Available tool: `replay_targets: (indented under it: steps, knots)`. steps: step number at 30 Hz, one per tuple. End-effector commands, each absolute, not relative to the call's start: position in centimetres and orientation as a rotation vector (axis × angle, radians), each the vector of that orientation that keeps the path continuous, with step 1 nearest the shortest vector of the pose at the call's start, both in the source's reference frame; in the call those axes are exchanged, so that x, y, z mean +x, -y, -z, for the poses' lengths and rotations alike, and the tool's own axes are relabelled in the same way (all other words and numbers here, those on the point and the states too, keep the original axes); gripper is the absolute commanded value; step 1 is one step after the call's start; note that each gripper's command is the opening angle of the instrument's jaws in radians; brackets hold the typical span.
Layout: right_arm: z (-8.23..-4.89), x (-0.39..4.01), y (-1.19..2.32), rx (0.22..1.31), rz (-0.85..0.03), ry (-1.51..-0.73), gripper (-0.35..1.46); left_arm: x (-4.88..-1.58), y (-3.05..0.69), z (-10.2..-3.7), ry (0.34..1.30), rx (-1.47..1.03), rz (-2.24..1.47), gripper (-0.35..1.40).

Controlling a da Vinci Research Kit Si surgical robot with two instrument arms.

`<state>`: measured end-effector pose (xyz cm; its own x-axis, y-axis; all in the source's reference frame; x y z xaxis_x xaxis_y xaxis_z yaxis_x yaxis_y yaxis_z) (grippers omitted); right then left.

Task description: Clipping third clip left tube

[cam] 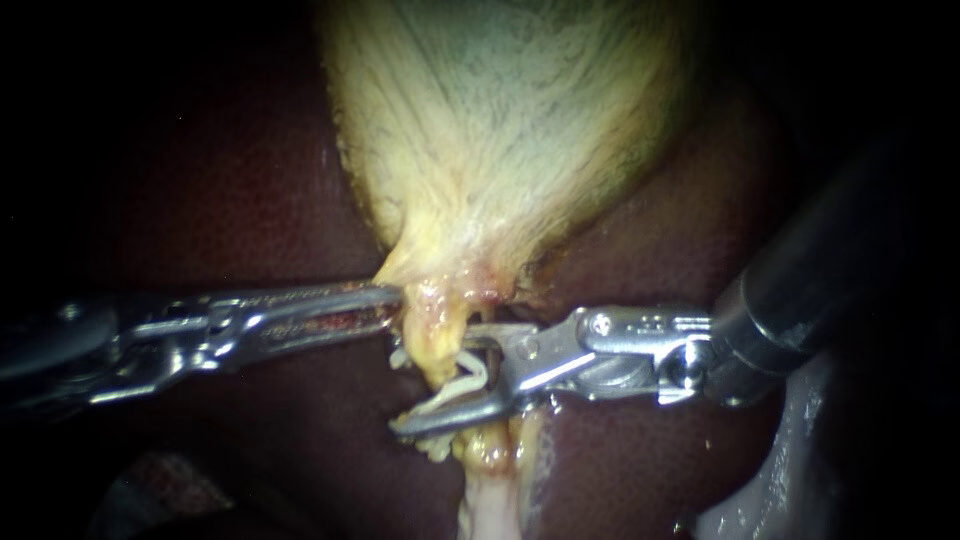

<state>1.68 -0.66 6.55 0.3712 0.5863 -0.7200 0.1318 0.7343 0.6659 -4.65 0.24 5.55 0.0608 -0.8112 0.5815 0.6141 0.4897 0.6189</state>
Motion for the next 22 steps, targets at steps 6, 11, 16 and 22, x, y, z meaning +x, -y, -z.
replay_targets:
  steps: [6, 11, 16, 22]
  knots:
    - [-6.59, 1.55, 0.53, 0.698, -0.354, -1.174, -0.35, -4.65, -0.24, -5.56, 1.049, 0.229, 1.093, -0.35]
    - [-6.62, 1.55, 0.55, 0.697, -0.351, -1.174, -0.35, -4.65, -0.24, -5.56, 1.049, 0.229, 1.093, -0.35]
    - [-6.62, 1.56, 0.56, 0.694, -0.353, -1.174, -0.35, -4.65, -0.24, -5.56, 1.049, 0.229, 1.093, -0.35]
    - [-6.62, 1.57, 0.56, 0.696, -0.351, -1.174, -0.35, -4.65, -0.24, -5.56, 1.049, 0.229, 1.092, -0.35]
